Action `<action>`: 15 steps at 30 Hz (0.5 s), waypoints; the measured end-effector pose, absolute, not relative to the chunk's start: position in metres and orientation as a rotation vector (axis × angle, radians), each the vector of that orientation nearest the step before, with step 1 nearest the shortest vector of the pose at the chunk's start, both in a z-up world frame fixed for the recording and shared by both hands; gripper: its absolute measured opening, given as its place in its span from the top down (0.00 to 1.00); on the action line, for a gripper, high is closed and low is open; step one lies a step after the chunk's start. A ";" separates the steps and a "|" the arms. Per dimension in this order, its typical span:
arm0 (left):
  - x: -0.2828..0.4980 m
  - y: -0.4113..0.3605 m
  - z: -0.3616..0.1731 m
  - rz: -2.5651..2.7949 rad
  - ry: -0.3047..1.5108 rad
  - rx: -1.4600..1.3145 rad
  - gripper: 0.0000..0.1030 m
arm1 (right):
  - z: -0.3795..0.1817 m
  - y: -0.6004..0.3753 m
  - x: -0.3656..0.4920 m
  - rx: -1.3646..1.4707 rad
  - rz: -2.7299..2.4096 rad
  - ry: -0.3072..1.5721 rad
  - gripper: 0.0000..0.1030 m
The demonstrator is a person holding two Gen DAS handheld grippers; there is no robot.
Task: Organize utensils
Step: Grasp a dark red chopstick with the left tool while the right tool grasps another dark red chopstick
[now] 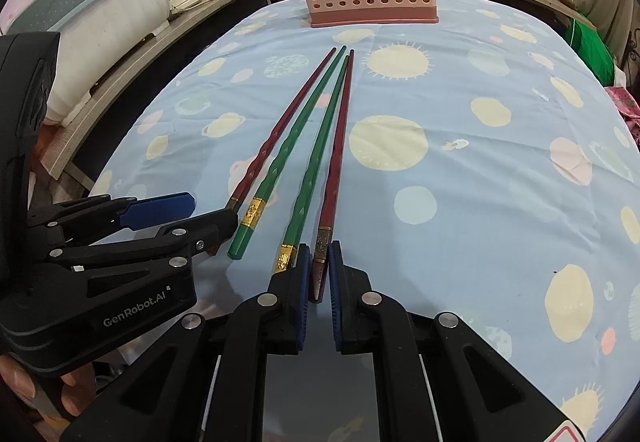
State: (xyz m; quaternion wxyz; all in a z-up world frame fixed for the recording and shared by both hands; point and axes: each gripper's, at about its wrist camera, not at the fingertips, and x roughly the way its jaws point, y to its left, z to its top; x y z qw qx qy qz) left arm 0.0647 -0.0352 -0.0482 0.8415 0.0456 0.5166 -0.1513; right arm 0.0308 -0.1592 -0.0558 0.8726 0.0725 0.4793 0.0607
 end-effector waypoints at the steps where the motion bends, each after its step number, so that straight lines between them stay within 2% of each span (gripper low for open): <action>1: 0.064 -0.035 -0.048 -0.320 1.091 0.099 0.62 | -0.056 -0.159 0.031 0.151 0.127 1.001 0.92; 5: 0.064 -0.036 -0.048 -0.335 1.089 0.101 0.76 | -0.056 -0.158 0.032 0.140 0.126 1.001 0.92; 7: 0.063 -0.039 -0.048 -0.348 1.091 0.104 0.90 | -0.056 -0.158 0.032 0.135 0.125 1.000 0.92; 8: 0.062 -0.040 -0.048 -0.357 1.092 0.109 0.93 | -0.056 -0.158 0.032 0.131 0.123 1.000 0.92; 15: 0.059 -0.043 -0.044 -0.389 1.100 0.093 0.93 | -0.053 -0.162 0.029 0.141 0.103 1.000 0.92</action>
